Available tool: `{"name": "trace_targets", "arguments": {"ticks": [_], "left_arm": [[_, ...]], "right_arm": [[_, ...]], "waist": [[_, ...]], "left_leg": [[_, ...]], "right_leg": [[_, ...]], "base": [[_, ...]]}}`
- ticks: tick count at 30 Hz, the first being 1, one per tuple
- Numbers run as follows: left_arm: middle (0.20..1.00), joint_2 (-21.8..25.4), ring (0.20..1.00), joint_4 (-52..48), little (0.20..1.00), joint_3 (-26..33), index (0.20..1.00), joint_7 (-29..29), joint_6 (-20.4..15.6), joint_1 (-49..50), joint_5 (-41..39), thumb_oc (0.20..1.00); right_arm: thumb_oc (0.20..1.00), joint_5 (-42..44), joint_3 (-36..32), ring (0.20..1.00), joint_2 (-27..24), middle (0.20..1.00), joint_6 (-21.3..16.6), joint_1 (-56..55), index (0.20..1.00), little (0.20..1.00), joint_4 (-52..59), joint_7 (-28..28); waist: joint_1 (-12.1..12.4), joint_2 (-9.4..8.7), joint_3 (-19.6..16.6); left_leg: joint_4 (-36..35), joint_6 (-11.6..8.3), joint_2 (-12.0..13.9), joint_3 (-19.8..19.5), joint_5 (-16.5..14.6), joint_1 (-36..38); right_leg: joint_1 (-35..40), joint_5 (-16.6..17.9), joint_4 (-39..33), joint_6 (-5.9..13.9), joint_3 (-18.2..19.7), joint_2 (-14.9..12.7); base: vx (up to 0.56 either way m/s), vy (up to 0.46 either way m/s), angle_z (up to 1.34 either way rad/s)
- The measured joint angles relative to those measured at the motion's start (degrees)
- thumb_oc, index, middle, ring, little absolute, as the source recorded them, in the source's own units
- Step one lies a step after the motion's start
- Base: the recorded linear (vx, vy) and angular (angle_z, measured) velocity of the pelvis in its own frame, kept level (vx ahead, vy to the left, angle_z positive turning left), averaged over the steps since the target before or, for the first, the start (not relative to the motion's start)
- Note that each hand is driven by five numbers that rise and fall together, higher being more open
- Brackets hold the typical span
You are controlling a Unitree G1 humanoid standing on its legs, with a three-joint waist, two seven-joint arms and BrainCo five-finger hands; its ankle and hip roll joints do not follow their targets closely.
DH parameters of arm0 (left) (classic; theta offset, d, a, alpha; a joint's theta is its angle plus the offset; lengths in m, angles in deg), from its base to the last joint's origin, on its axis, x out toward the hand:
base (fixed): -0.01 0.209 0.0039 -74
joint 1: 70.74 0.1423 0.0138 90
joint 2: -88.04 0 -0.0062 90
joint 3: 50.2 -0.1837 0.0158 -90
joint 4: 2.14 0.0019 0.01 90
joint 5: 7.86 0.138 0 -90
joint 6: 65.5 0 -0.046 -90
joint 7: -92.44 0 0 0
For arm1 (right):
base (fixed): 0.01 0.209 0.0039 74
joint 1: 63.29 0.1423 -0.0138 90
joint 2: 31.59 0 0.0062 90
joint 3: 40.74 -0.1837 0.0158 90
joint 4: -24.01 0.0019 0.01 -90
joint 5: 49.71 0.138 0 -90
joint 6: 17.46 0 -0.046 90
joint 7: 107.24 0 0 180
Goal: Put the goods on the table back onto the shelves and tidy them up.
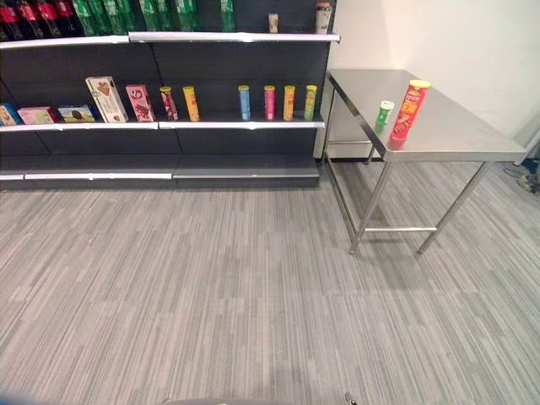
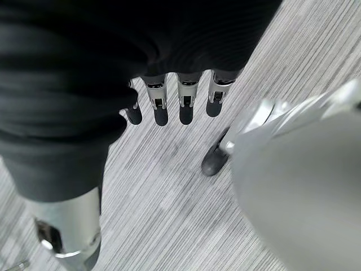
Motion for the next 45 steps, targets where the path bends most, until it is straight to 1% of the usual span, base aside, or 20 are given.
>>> {"name": "trace_targets", "arguments": {"ticks": [3, 5, 6, 7, 13, 15, 17, 21, 23, 25, 33, 37, 38, 39, 40, 41, 42, 43, 44, 45], "left_arm": [[1.0, 0.14, 1.0, -2.25, 1.0, -2.26, 1.0, -0.41, -0.5, -0.46, 2.21, 1.0], [1.0, 0.09, 1.0, -2.22, 1.0, -2.24, 1.0, -0.52, -0.53, -0.46, 2.28, 1.0], [1.0, 0.08, 1.0, -2.21, 1.0, -2.23, 1.0, -0.58, -0.53, -0.42, 2.28, 1.0], [1.0, 0.05, 1.0, -2.06, 1.0, -2.21, 1.0, -0.63, -0.48, 0.09, 2.29, 1.0], [1.0, -0.03, 1.0, -1.74, 1.0, -1.94, 1.0, -0.91, -0.43, 1.15, 2.14, 1.0], [1.0, -0.15, 1.0, -1.33, 1.0, -1.7, 1.0, -0.96, -0.35, 2.02, 2.08, 1.0], [1.0, -0.25, 1.0, -1.01, 1.0, 0.04, 1.0, -0.95, -0.24, 2.35, 2.07, 1.0], [1.0, -0.44, 1.0, -1.09, 1.0, 0.78, 1.0, -0.94, -0.16, 2.34, -0.41, 1.0], [1.0, -0.5, 1.0, -1.09, 1.0, 0.77, 1.0, -0.94, -0.15, 2.35, -0.42, 1.0], [1.0, -0.85, 1.0, -1.1, 1.0, 0.8, 1.0, -0.91, -0.12, 2.38, -2.74, 1.0], [1.0, -1.12, 1.0, -1.11, 1.0, 0.7, 1.0, -0.91, -0.11, 2.34, -2.86, 1.0], [1.0, -1.24, 1.0, -1.13, 1.0, 0.16, 1.0, -0.93, -0.12, 2.27, -2.83, 1.0], [1.0, -1.02, 1.0, -0.97, 1.0, 0.1, 1.0, -0.88, -0.12, 1.97, -2.85, 1.0], [1.0, -1.1, 1.0, -0.92, 1.0, 0.28, 1.0, -0.81, -0.14, 1.45, -2.91, 1.0], [1.0, -0.61, 1.0, 0.14, 1.0, 0.26, 1.0, -0.69, -0.1, -0.88, -3.66, 1.0], [1.0, -0.39, 1.0, 0.03, 1.0, 0.18, 1.0, -0.75, -0.17, -2.75, -4.67, 1.0], [1.0, -0.44, 1.0, 0.13, 1.0, 0.22, 1.0, -0.9, -0.15, -3.67, -5.5, 1.0], [1.0, 0.02, 1.0, 0.29, 1.0, 0.43, 1.0, -1.02, 0.05, -5.69, -7.7, 1.0], [1.0, 0.07, 1.0, 0.46, 1.0, 0.84, 1.0, -0.95, 0.21, -5.52, -8.38, 1.0], [1.0, 0.06, 1.0, 0.87, 1.0, 2.28, 1.0, -0.99, 0.57, -5.47, -9.89, 1.0]], "right_arm": [[1.0, -2.41, 0.38, 1.0, -0.2, 1.0, -0.03, 1.03, 1.0, 1.0, 0.05, -0.18], [1.0, -3.39, 0.36, 1.0, -0.27, 1.0, -0.02, 1.0, 1.0, 1.0, 0.01, -0.25], [1.0, -3.45, 0.38, 1.0, -0.28, 1.0, -0.02, 0.93, 1.0, 1.0, -0.01, -0.24], [1.0, -3.81, 0.39, 1.0, -0.28, 1.0, -0.03, 0.83, 1.0, 1.0, 0.01, -0.23], [1.0, -6.04, 0.89, 1.0, -0.55, 1.0, -0.01, 0.05, 1.0, 1.0, 0.03, -0.25], [1.0, -6.01, 0.88, 1.0, -0.8, 1.0, 0.01, -0.53, 1.0, 1.0, 0.02, -0.31], [1.0, -6.01, 0.9, 1.0, -0.77, 1.0, 0.11, -0.7, 1.0, 1.0, 0.03, -0.6], [1.0, -6.13, 2.65, 1.0, -0.82, 1.0, 0.1, -0.65, 1.0, 1.0, 1.01, -0.79], [1.0, -6.13, 2.66, 1.0, -0.82, 1.0, 0.09, -0.63, 1.0, 1.0, 1.17, -1.07], [1.0, -7.08, 2.79, 1.0, -0.81, 1.0, 0.11, -0.62, 1.0, 1.0, 1.25, -1.07], [1.0, -10.2, 3.36, 1.0, -1.1, 1.0, 0.13, -0.65, 1.0, 1.0, 1.19, -1.07], [1.0, -10.78, 4.84, 1.0, -2.4, 1.0, 0.17, -0.63, 1.0, 1.0, 1.22, -1.13], [1.0, -11.12, 5.03, 1.0, -2.58, 1.0, 0.15, -0.18, 1.0, 1.0, 1.13, -1.09], [1.0, -11.12, 4.96, 1.0, -2.6, 1.0, 0.04, -0.01, 1.0, 1.0, 1.67, -1.05], [1.0, -11.1, 4.69, 1.0, -2.53, 1.0, 0.04, 2.0, 1.0, 1.0, 1.22, -0.98], [1.0, -11.1, 4.75, 1.0, -2.58, 1.0, -0.06, 3.37, 1.0, 1.0, 1.06, -0.9], [1.0, -11.07, 4.82, 1.0, -2.91, 1.0, -0.08, 5.14, 1.0, 1.0, 0.15, -0.68], [1.0, -11.05, 4.88, 1.0, -3.24, 1.0, -0.07, 7.42, 1.0, 1.0, -0.66, -0.1], [1.0, -11.06, 5.04, 1.0, -3.25, 1.0, -0.11, 7.3, 1.0, 1.0, -0.91, -0.04], [1.0, -11.13, 5.63, 1.0, -3.33, 1.0, -0.14, 7.32, 1.0, 1.0, -1.08, -0.09]], "waist": [[-0.02, 0.12, -0.17], [-0.01, 0.36, -0.22], [-0.01, 0.48, -0.41], [-0.01, 0.62, -0.99], [0.16, 0.89, -1.79], [0.14, 1.02, -3.08], [0.1, 0.98, -3.21], [0.32, 1.03, -3.23], [0.23, 1.1, -3.18], [0.44, 1.27, -3.09], [0.44, 1.46, -2.84], [0.21, 1.51, -2.78], [0.32, 1.44, -2.12], [0.2, 1.2, -1.94], [0.47, 0.55, 0.63], [0.76, -1.2, 2.24], [1.3, -0.79, 4.36], [2.04, -0.71, 7.27], [2.51, -1.19, 7.37], [2.37, -1.54, 7.69]], "left_leg": [[-0.02, -0.16, 0.7, 0.09, -0.11, 0.35], [-0.04, -0.46, 0.99, 0.19, -0.34, 0.72], [-0.08, -1.01, 1.14, 0.19, -0.85, 0.75], [-0.38, -1.05, 1.47, 0.3, -1.03, 0.76], [-0.39, -0.84, 2.51, 0.12, -1.18, 0.56], [-0.38, -0.96, 2.78, 0.06, -1.08, -0.2], [-0.38, -1.11, 3.03, -0.05, -0.98, -0.14], [-0.38, -1.23, 3.4, -0.27, -0.89, -0.23], [-0.38, -1.43, 3.48, -0.32, -0.78, -0.23], [-0.37, -1.46, 3.58, -0.6, -0.79, -0.26], [-0.37, -1.74, 3.71, -1.72, -0.78, -0.83], [0.07, -2.06, 3.98, -2.0, -0.75, -1.02], [3.1, -3.08, 3.87, -1.92, -1.34, -2.65], [7.1, -4.57, 3.84, -1.65, -2.47, -5.12], [17.49, -6.04, 2.62, -1.75, -3.26, -10.79], [22.85, -6.7, 1.6, -1.81, -3.76, -13.61], [28.88, -8.11, 1.61, -2.47, -3.61, -16.4], [38.6, -9.78, 0.41, -3.58, -0.94, -21.51], [39.93, -9.49, 0.19, -3.33, 0.12, -22.9], [37.61, -7.91, 0.4, -1.23, -1.49, -23.11]], "right_leg": [[0.43, -0.08, 0.0, -0.03, 0.04, 0.73], [0.61, -0.13, 0.0, -0.16, 0.06, 0.99], [0.66, -0.27, -0.01, -0.33, 0.05, 1.08], [0.57, -0.75, -0.04, -1.37, 0.24, 1.43], [0.44, -0.49, -0.32, -1.75, 0.39, 2.28], [-0.33, -0.19, -0.33, -2.21, 0.36, 2.58], [-0.23, -0.14, -0.33, -2.29, 0.13, 2.79], [-0.16, -0.04, -0.33, -2.37, -0.13, 3.32], [-0.15, -0.04, -0.33, -2.44, -0.15, 3.45], [-0.11, -0.03, -0.33, -2.44, -0.27, 3.59], [-0.21, -0.04, -0.33, -2.52, -1.24, 3.71], [-0.24, -0.1, -0.31, -2.43, -1.55, 4.07], [-0.57, -0.6, 0.02, -2.65, -1.42, 4.16], [-2.42, -1.57, 1.4, -3.86, -1.18, 4.46], [-3.67, -1.98, 3.71, -4.35, -1.1, 5.33], [-4.89, -2.45, 5.41, -4.88, -0.06, 5.06], [-5.75, -3.26, 7.38, -5.42, 0.25, 6.23], [-6.3, -3.65, 9.02, -6.37, 1.55, 6.74], [-6.63, -3.77, 8.95, -6.89, 1.91, 6.32], [-6.24, -4.05, 6.56, -7.34, 1.66, 4.75]], "base": [[0.0, 0.002, -0.01], [0.01, 0.002, -0.04], [0.01, 0.001, -0.07], [0.0, -0.007, -0.05], [0.0, -0.003, -0.01], [0.0, 0.0, 0.0], [0.0, -0.029, 0.03], [0.0, -0.016, 0.03], [0.0, -0.024, 0.01], [0.0, -0.04, 0.03], [0.01, -0.029, 0.06], [-0.05, -0.076, 0.05], [-0.18, -0.106, -0.01], [-0.18, -0.124, 0.1], [-0.05, -0.066, 0.08], [0.04, -0.014, 0.05], [0.14, 0.029, -0.19], [0.21, 0.062, -0.33], [0.33, 0.107, -0.41], [0.36, 0.167, -0.37]]}}
